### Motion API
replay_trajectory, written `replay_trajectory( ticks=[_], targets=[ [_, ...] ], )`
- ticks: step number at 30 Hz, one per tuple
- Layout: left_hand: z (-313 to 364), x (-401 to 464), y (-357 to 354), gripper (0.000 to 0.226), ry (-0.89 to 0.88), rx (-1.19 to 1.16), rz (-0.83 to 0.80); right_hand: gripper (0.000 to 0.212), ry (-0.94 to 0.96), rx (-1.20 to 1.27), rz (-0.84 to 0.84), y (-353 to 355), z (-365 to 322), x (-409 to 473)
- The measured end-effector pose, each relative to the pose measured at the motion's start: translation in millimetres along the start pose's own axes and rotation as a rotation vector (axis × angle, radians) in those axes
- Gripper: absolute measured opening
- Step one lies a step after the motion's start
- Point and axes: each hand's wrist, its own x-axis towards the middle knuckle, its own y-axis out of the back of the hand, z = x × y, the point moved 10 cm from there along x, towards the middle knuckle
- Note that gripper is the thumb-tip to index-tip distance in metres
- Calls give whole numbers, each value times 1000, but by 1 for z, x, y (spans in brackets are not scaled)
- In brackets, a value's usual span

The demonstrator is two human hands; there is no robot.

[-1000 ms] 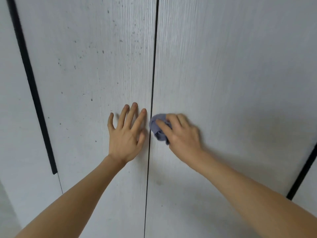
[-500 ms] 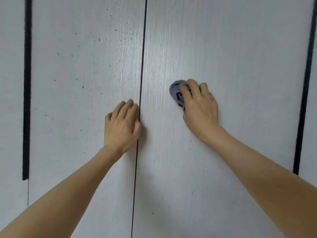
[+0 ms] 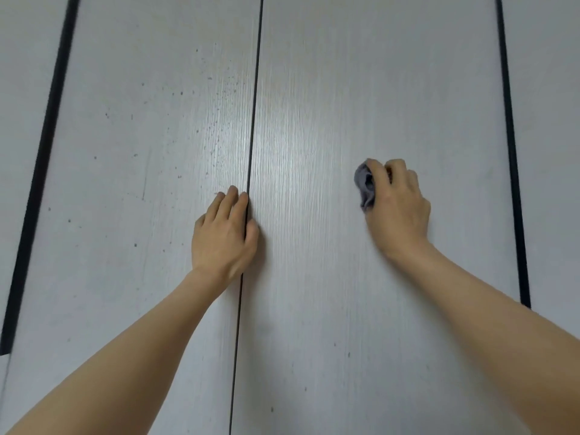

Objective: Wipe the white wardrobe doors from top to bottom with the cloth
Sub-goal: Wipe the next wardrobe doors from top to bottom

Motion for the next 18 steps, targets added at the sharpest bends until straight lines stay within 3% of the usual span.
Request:
replay_trajectory(
  ticks=[3,7,9,11,15,17,18],
  targets=[
    [-1,1,-2,63,-23,-1,2,62,-4,30,-15,-11,-31,-20],
    [-8,-3,-6,65,-65,-22,-15,69,555,53,-221,-35,-113,-92],
    [-11,-7,-6,64,-68,-36,-17,70,666,29,-240,-29,-109,-96],
    [-15,-18,-8,63,-55,-49,-36,66,553,-11,-169,-18,-84,-75],
    [-18,-46,-14,71,-89,-57,-70,67,92,-7,-24,-7,-43,-37],
    [-23,-61,-19,73,-99,-66,-100,62,64,114,-39,-16,-65,-55],
    [-26,-68,-21,72,-93,-74,-118,60,157,172,-88,-23,-86,-75]
  ],
)
